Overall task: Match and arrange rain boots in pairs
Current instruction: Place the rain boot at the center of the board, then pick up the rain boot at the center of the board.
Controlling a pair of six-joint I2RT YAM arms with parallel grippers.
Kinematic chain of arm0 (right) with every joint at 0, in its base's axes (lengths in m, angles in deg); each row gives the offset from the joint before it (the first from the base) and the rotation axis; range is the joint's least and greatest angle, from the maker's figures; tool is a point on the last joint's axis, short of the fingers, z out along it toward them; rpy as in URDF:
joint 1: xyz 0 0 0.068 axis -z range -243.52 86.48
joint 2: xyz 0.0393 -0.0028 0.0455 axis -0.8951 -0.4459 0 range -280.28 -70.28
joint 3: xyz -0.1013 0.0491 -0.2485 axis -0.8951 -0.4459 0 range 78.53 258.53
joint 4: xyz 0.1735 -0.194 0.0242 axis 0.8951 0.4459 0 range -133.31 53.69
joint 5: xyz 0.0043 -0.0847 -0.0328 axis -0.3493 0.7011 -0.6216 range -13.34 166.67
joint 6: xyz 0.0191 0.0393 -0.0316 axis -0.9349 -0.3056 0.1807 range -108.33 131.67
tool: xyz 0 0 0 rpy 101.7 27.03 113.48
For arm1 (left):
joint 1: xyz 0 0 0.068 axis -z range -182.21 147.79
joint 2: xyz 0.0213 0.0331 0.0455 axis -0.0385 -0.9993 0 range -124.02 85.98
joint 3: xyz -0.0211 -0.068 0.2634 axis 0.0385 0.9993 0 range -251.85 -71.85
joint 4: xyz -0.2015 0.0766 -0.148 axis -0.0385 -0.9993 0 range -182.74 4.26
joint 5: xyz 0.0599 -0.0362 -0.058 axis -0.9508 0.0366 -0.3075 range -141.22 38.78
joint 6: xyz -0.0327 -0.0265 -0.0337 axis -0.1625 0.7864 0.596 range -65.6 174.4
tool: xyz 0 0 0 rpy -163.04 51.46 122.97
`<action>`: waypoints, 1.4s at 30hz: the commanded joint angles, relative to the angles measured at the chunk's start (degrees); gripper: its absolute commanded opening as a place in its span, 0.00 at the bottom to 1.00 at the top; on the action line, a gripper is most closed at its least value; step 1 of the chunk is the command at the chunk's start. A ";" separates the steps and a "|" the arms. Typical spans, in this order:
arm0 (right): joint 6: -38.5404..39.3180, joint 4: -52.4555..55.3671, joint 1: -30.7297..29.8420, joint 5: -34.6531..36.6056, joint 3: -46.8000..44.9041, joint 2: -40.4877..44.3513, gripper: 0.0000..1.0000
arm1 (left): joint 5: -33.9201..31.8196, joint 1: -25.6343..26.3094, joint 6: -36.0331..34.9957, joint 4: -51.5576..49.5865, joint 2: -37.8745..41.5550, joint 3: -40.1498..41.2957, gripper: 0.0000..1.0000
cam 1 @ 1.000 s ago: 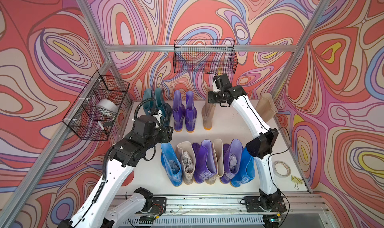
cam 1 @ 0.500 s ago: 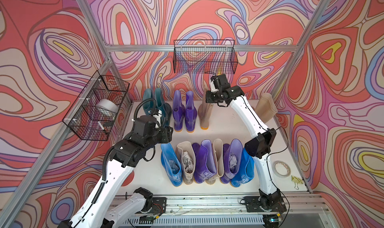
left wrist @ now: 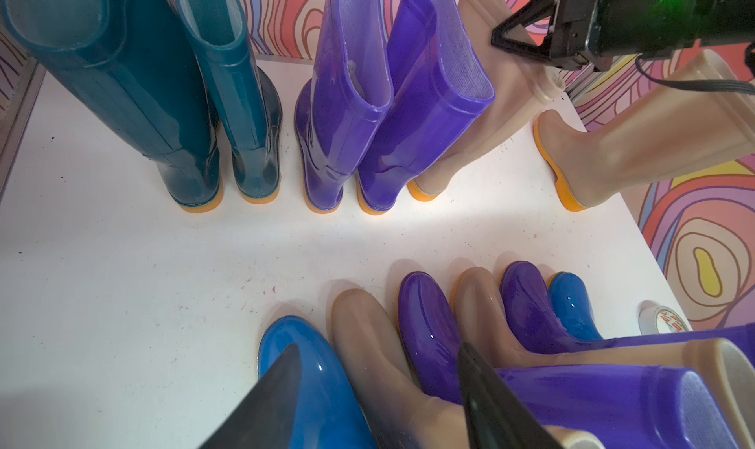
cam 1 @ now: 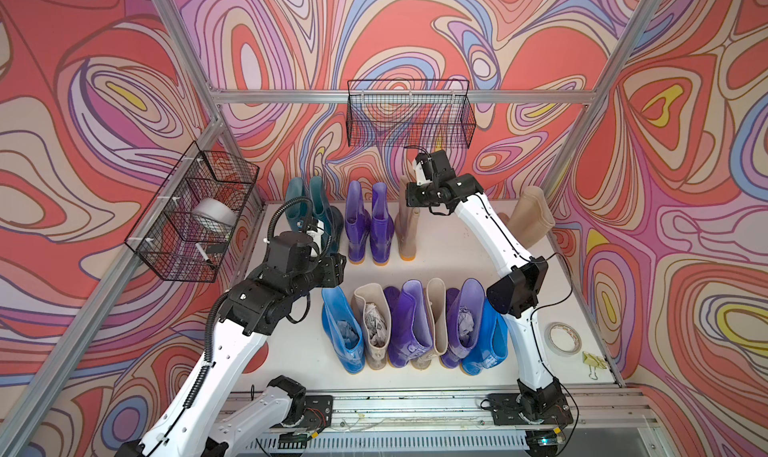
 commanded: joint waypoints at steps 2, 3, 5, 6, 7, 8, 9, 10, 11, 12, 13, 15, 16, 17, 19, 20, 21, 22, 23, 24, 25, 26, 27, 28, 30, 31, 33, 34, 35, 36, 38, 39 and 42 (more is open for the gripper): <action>0.44 -4.35 -0.31 0.23 -2.04 1.63 0.26 | -0.43 0.31 -0.03 -1.02 -0.11 0.36 0.63; 0.54 -4.35 -0.29 0.44 -1.97 1.81 0.29 | -0.39 0.34 -0.02 -1.02 -0.11 0.36 0.63; 0.97 -4.20 -0.29 0.60 -1.53 2.10 0.34 | -0.35 0.34 0.15 -0.91 -0.11 0.36 0.63; 1.17 -4.02 -0.29 0.67 -1.28 2.25 0.35 | -0.26 0.32 0.24 -0.93 -0.11 0.29 0.63; 1.25 -3.87 -0.28 0.76 -1.17 2.34 0.36 | -0.25 0.34 0.31 -0.85 -0.11 0.28 0.63; 1.45 -3.78 -0.30 1.05 -1.25 2.68 0.37 | -0.25 0.29 0.33 -0.93 -0.11 0.19 0.63; 1.64 -3.87 -0.33 1.11 -1.33 2.96 0.39 | -0.15 0.34 0.39 -0.85 -0.11 0.19 0.63; 1.85 -3.90 -0.30 1.18 -1.58 3.43 0.40 | -0.11 0.28 0.39 -0.85 -0.11 0.19 0.63; 2.07 -3.88 -0.30 1.43 -1.73 3.93 0.42 | 0.03 0.34 0.50 -0.76 -0.16 0.11 0.63; 2.22 -3.96 -0.29 1.65 -1.78 4.38 0.44 | 0.07 0.33 0.50 -0.68 -0.19 0.06 0.63; 2.42 -3.94 -0.22 1.87 -1.91 4.85 0.44 | 0.17 0.29 0.50 -0.68 -0.26 -0.05 0.63; 2.83 -3.68 -0.16 2.16 -1.96 5.74 0.45 | 0.26 0.34 0.66 -0.56 -0.45 -0.33 0.63; 2.96 -3.53 -0.06 2.41 -2.09 6.38 0.45 | 0.40 0.29 0.77 -0.52 -0.53 -0.49 0.63; 3.20 -3.58 0.00 2.51 -2.38 7.02 0.45 | 0.50 0.34 0.84 -0.49 -0.63 -0.67 0.63; 3.44 -3.45 0.34 2.91 -3.03 8.54 0.46 | 0.59 0.31 0.93 -0.49 -0.80 -1.08 0.63; 3.72 -3.33 0.52 3.19 -3.57 9.54 0.47 | 0.76 0.33 0.89 -0.44 -0.87 -1.25 0.63; 3.99 -3.17 0.75 3.61 -4.14 10.42 0.47 | 0.70 0.34 1.01 -0.41 -0.90 -1.41 0.63; 4.31 -3.00 1.13 4.28 -5.13 11.79 0.47 | 0.64 0.34 1.11 -0.28 -0.98 -1.63 0.63; 4.59 -2.89 1.65 5.13 -6.46 13.36 0.47 | 0.71 0.33 1.11 -0.15 -0.98 -1.72 0.63; 4.84 -2.98 2.10 5.62 -8.09 15.04 0.47 | 0.81 0.36 1.11 0.01 -0.90 -1.75 0.63; 5.27 -3.27 2.78 6.27 -10.48 17.31 0.47 | 0.90 0.31 1.20 0.16 -0.90 -1.83 0.63; 5.71 -3.55 3.49 7.27 -13.15 19.81 0.47 | 1.06 0.33 1.21 0.27 -0.94 -1.88 0.63; 6.13 -3.84 4.19 8.28 -15.61 22.04 0.48 | 1.24 0.29 1.29 0.43 -0.97 -1.87 0.64; 6.67 -4.26 5.08 9.34 -18.81 24.89 0.48 | 1.44 0.34 1.36 0.53 -0.98 -1.86 0.64; 7.64 -4.81 6.92 11.05 -24.61 29.92 0.49 | 1.78 0.32 1.47 0.77 -1.03 -1.83 0.63; 8.14 -4.85 8.15 11.50 -27.68 33.54 0.49 | 1.83 0.35 1.47 0.82 -1.12 -1.80 0.64; 9.11 -4.71 10.27 13.16 -32.95 38.68 0.51 | 2.15 0.34 1.56 1.13 -1.31 -1.75 0.64; 9.60 -4.66 11.34 14.10 -35.36 41.33 0.52 | 2.30 0.38 1.59 1.33 -1.42 -1.68 0.64; 10.17 -4.66 12.28 14.91 -38.02 43.89 0.54 | 2.48 0.34 1.72 1.58 -1.57 -1.66 0.64; 10.56 -4.70 13.25 15.40 -40.03 45.85 0.56 | 2.60 0.34 1.81 1.83 -1.70 -1.51 0.64; 11.40 -4.06 15.44 16.05 -43.72 49.43 0.59 | 3.03 0.34 2.09 2.21 -2.24 -1.48 0.64; 11.76 -3.77 16.60 16.11 -45.06 50.47 0.60 | 3.34 0.34 2.20 2.37 -2.51 -1.40 0.64; 12.82 -3.67 20.32 15.05 -49.16 52.67 0.64 | 4.45 0.34 2.81 3.24 -3.17 -1.22 0.63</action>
